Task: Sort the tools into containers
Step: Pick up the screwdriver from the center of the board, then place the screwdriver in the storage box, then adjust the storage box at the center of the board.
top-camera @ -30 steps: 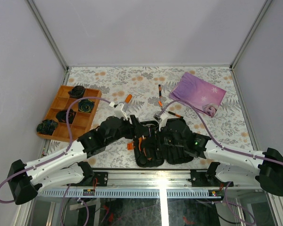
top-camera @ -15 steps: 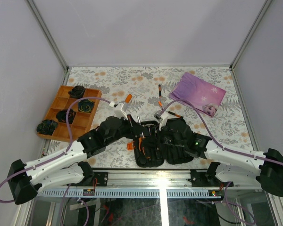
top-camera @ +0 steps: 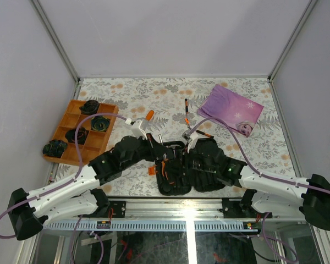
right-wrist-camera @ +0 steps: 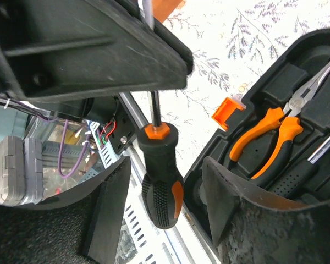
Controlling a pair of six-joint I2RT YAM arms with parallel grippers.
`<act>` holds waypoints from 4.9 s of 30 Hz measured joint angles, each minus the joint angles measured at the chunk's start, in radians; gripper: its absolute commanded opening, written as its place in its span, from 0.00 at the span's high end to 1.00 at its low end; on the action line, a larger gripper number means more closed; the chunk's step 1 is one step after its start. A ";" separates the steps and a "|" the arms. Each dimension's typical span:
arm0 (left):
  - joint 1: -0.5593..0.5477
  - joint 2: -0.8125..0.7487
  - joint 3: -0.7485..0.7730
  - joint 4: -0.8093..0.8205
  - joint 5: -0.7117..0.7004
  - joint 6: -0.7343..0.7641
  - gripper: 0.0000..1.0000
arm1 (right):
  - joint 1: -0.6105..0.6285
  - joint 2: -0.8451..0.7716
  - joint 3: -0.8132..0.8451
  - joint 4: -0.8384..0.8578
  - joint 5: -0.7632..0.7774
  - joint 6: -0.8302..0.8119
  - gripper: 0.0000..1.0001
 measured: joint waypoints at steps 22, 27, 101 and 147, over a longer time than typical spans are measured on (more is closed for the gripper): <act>0.000 -0.018 -0.003 -0.013 -0.045 -0.002 0.80 | 0.000 0.056 -0.035 0.093 -0.042 0.063 0.92; 0.000 -0.032 -0.004 -0.027 -0.055 -0.010 0.49 | 0.000 0.043 -0.035 0.055 0.000 0.065 1.00; 0.061 0.244 -0.084 -0.148 -0.074 0.000 0.31 | -0.131 0.082 0.038 -0.731 0.297 0.201 0.59; 0.152 0.208 -0.098 -0.150 -0.050 0.016 0.31 | -0.380 -0.019 0.152 -1.030 0.665 0.099 0.39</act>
